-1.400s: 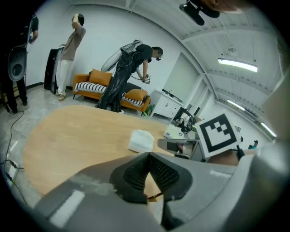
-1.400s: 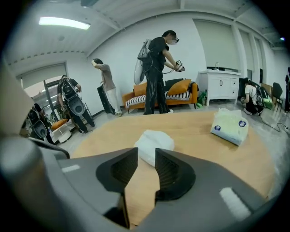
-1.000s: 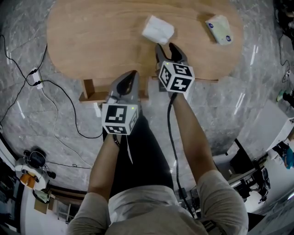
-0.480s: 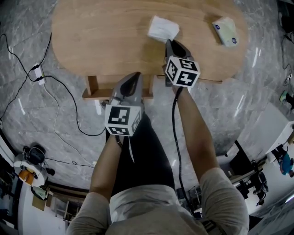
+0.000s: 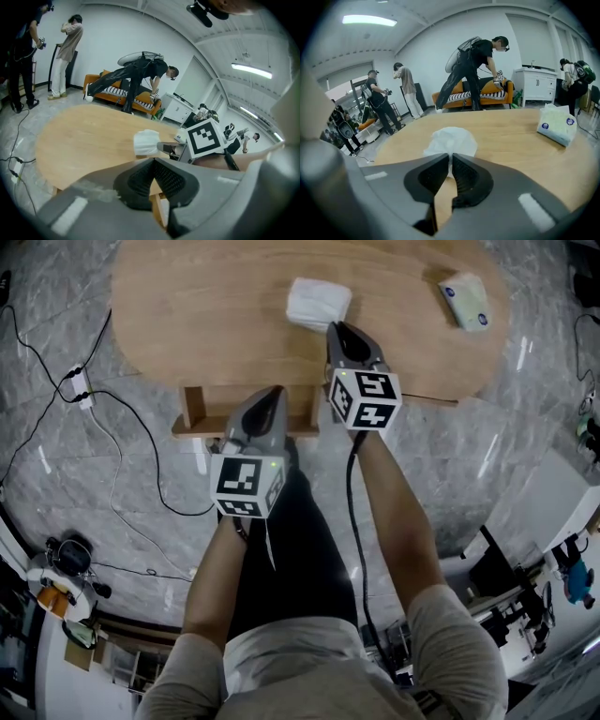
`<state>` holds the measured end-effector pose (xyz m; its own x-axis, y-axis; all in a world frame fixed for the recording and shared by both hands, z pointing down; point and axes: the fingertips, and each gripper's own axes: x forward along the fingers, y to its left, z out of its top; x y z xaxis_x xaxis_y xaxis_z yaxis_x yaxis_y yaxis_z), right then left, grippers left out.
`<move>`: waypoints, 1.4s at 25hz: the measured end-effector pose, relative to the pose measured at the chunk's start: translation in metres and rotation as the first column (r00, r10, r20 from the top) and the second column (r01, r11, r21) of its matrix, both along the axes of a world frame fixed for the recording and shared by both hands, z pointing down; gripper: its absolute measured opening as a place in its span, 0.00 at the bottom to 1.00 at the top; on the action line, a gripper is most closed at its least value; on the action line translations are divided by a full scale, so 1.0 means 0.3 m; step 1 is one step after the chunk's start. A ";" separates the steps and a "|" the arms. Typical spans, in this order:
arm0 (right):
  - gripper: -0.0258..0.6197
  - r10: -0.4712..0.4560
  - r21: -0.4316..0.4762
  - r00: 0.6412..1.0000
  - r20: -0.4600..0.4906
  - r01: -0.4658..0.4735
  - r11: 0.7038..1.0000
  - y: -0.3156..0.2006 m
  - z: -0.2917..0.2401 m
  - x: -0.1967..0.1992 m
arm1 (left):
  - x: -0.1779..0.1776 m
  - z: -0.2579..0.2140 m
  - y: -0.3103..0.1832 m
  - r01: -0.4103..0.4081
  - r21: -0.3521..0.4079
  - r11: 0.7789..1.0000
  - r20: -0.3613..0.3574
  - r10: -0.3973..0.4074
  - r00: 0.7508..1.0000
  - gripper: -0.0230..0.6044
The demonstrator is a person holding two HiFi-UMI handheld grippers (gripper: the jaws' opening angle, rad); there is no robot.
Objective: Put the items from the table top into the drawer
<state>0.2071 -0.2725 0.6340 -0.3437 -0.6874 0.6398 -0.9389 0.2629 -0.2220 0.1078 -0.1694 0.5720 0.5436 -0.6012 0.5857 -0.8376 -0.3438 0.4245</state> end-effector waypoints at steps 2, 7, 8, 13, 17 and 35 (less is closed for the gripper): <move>0.08 -0.007 0.011 1.000 0.002 0.007 1.000 0.007 -0.016 -0.022 | -0.017 0.002 0.011 0.005 -0.004 1.000 0.001 -0.005 1.000 0.07; 0.08 -0.021 0.033 1.000 0.016 0.021 0.999 0.032 -0.052 -0.074 | -0.055 -0.004 0.042 0.011 -0.011 1.000 0.005 -0.011 1.000 0.07; 0.08 -0.022 0.035 1.000 0.021 0.022 0.999 0.039 -0.058 -0.086 | -0.064 -0.004 0.047 0.010 -0.011 1.000 0.006 -0.010 1.000 0.07; 0.08 -0.039 0.048 0.999 0.038 0.038 0.998 0.085 -0.080 -0.151 | -0.110 -0.010 0.068 0.020 -0.001 1.000 0.007 -0.020 1.000 0.07; 0.08 -0.045 0.067 0.998 0.047 0.042 0.997 0.123 -0.111 -0.192 | -0.145 -0.008 0.106 0.012 -0.001 1.000 0.013 -0.012 1.000 0.07; 0.07 -0.100 0.128 0.993 0.066 0.091 0.988 0.367 -0.193 -0.387 | -0.307 0.006 0.293 0.029 -0.013 1.000 0.038 -0.028 0.999 0.07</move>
